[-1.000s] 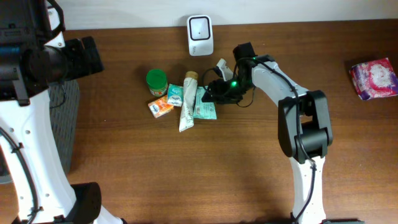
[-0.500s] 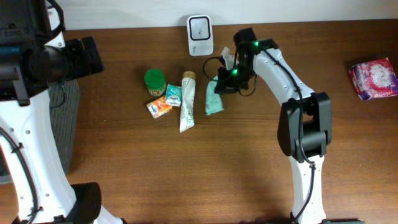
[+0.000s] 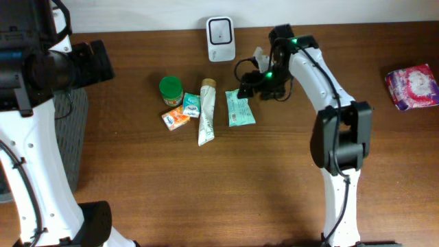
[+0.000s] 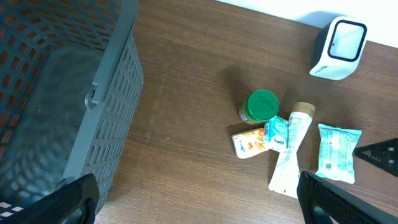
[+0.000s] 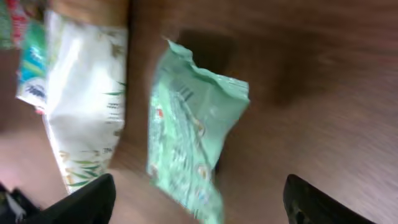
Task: Scan the item barcode
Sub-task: 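Lift the green wrapper and hold it in front of the scanner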
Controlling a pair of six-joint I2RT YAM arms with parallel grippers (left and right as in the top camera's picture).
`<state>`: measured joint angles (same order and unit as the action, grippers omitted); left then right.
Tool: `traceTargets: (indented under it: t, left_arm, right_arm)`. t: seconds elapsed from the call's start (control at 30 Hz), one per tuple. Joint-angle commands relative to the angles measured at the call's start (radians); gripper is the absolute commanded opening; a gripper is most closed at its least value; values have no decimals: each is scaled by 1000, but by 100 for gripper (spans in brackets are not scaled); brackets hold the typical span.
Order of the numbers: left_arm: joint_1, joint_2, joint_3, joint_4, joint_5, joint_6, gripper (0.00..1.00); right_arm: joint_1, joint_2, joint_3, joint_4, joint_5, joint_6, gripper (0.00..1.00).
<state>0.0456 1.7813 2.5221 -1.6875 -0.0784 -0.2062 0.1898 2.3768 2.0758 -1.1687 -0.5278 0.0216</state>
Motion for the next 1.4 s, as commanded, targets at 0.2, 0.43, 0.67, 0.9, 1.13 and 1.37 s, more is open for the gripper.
traceTargets:
  t: [0.2,0.43,0.67,0.9,1.13,1.37]
  left_arm:
    - [5,-4,2,0,6,-5,99]
    - [5,-4,2,0,7,-5,99]
    - [5,-4,2,0,6,-5,99]
    - [5,-4,2,0,7,-6,99]
    - [5,-4,2,0,7,-6,99]
    - [5,-4,2,0,7,-6,99]
  right_arm:
    - [6,82,-157,134,-204,-44,64]
    - [4,77,-121,180,-220,-40,4]
    - [79,38,292,-311,743,203,4]
    - [211,54,27,-321,1054,362,8]
    - [317,53,89,-264,772,350,56]
    - [142,53,372,-475,486,-1,75]
